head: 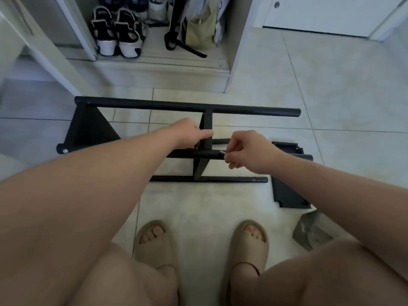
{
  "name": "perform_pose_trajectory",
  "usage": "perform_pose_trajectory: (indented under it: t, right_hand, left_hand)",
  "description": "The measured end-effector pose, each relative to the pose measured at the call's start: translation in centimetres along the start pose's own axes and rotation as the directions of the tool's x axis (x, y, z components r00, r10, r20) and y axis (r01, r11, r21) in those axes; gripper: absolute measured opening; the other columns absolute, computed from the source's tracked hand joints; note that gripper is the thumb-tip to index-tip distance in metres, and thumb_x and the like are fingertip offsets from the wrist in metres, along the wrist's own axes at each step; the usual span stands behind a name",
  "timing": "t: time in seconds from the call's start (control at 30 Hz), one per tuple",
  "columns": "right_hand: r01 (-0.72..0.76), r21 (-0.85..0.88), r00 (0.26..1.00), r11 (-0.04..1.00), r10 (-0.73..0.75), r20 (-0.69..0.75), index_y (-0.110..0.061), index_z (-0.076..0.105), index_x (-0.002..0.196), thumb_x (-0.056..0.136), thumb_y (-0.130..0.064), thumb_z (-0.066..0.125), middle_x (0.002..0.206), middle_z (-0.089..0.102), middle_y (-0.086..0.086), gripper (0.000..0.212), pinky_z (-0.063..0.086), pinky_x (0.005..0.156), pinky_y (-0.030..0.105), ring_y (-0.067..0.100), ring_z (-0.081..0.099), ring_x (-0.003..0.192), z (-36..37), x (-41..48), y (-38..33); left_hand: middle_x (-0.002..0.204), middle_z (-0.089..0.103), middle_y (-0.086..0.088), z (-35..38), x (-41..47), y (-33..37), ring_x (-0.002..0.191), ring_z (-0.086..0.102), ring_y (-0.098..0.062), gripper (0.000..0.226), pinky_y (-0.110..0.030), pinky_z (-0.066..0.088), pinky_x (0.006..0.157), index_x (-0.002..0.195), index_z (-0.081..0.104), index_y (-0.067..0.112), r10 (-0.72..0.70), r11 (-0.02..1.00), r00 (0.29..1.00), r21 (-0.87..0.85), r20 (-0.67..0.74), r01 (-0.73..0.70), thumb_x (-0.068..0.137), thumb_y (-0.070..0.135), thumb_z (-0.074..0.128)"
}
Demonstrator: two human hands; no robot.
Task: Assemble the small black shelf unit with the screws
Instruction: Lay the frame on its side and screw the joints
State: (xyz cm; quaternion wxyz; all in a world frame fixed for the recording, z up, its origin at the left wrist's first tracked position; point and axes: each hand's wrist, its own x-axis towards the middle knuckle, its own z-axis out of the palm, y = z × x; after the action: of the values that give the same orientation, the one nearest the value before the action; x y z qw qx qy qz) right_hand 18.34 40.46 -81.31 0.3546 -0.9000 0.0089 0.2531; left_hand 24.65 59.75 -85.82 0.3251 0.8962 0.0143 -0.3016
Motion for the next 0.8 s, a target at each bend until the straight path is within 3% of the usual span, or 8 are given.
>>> perform_pose_trajectory:
  t: [0.13,0.2,0.43,0.57,0.63,0.8]
  right_hand:
    - [0.000,0.032,0.999,0.999,-0.001,0.036,-0.009,0.061,0.087,0.090,-0.006,0.069,0.081,0.076,0.009,0.010,0.062,0.083,0.044,0.014,0.075,0.072,0.0,0.5,0.5]
    - [-0.005,0.061,0.999,0.998,0.003,0.035,-0.010,0.060,0.087,0.090,-0.005,0.069,0.083,0.076,0.011,0.011,0.062,0.084,0.044,0.017,0.075,0.073,-0.1,0.6,0.6]
    - [-0.036,0.141,0.999,0.989,0.034,0.016,-0.006,0.061,0.089,0.091,-0.006,0.072,0.077,0.076,0.011,0.010,0.062,0.085,0.040,0.019,0.076,0.075,-1.2,-0.1,1.2]
    - [-0.034,0.167,0.999,0.985,0.032,0.011,-0.007,0.062,0.087,0.091,-0.006,0.072,0.074,0.076,0.008,0.011,0.062,0.085,0.041,0.020,0.076,0.076,-1.4,-0.3,1.4]
    - [-0.029,0.169,1.000,0.985,0.027,0.014,-0.006,0.062,0.087,0.091,-0.005,0.072,0.073,0.076,0.009,0.011,0.062,0.084,0.041,0.020,0.076,0.075,-1.4,-0.4,1.4]
    - [-0.048,0.173,0.999,0.984,0.044,0.023,-0.005,0.062,0.090,0.092,-0.005,0.071,0.079,0.076,0.012,0.010,0.062,0.084,0.039,0.021,0.076,0.077,-1.9,-0.7,2.0]
  left_hand:
    - [0.078,0.078,-0.004,1.1,1.8,0.2,0.074,0.072,-0.020,0.055,-0.037,0.057,0.084,0.095,0.073,0.010,-0.054,0.998,0.971,0.032,0.235,0.048,0.089,0.064,0.059]
    - [0.076,0.077,-0.007,1.4,2.5,0.2,0.062,0.070,-0.018,0.053,-0.033,0.058,0.076,0.096,0.072,0.008,-0.063,0.998,0.960,0.014,0.273,0.062,0.090,0.059,0.062]
    - [0.076,0.077,-0.009,1.9,2.6,-0.2,0.062,0.071,-0.020,0.051,-0.032,0.057,0.076,0.093,0.072,0.005,-0.033,0.997,0.967,-0.059,0.252,0.050,0.091,0.055,0.063]
    - [0.076,0.076,-0.013,2.5,2.3,0.0,0.073,0.076,-0.026,0.047,-0.029,0.056,0.063,0.097,0.069,0.004,-0.037,0.985,0.969,-0.156,0.246,0.077,0.091,0.051,0.066]
    - [0.074,0.076,-0.014,2.8,2.1,0.2,0.075,0.076,-0.027,0.048,-0.031,0.058,0.063,0.100,0.070,0.004,-0.033,0.982,0.971,-0.172,0.238,0.075,0.092,0.051,0.066]
    - [0.072,0.076,-0.012,3.0,1.8,0.6,0.057,0.064,-0.023,0.051,-0.031,0.055,0.070,0.100,0.071,0.005,-0.038,0.992,0.973,-0.107,0.228,0.063,0.092,0.055,0.062]
